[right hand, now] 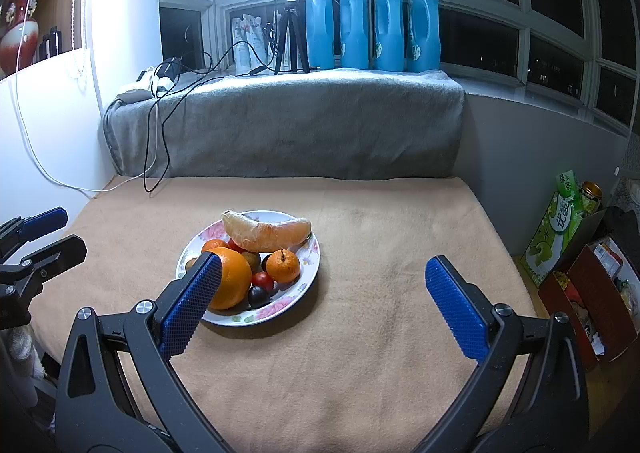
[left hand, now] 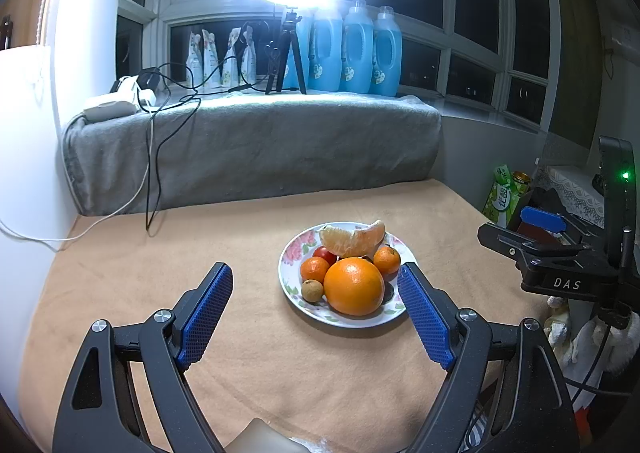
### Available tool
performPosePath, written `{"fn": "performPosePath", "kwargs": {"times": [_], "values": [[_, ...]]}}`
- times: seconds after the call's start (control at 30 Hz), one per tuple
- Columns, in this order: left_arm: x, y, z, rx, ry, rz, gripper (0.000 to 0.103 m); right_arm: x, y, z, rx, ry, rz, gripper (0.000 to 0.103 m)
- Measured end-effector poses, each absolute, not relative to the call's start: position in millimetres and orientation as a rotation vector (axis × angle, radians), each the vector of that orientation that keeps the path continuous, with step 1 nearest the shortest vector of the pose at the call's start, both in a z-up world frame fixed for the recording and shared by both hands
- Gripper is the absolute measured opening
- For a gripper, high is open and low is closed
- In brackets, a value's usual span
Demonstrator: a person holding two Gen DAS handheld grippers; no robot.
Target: Organize fruits
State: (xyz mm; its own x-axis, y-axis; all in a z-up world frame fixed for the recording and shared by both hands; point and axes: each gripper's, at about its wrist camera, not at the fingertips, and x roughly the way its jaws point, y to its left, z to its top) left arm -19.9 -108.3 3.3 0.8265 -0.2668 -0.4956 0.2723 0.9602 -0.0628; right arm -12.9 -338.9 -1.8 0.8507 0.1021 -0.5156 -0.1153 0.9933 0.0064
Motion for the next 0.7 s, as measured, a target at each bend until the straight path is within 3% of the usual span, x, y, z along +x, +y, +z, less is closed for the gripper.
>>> {"fn": "performPosePath", "kwargs": {"times": [0.7], "values": [[-10.7,-101.9,0.8,0.012,0.508,-0.288,0.085,-13.3,-341.5,-7.5,-0.023,0.560,0.117,0.103]]}}
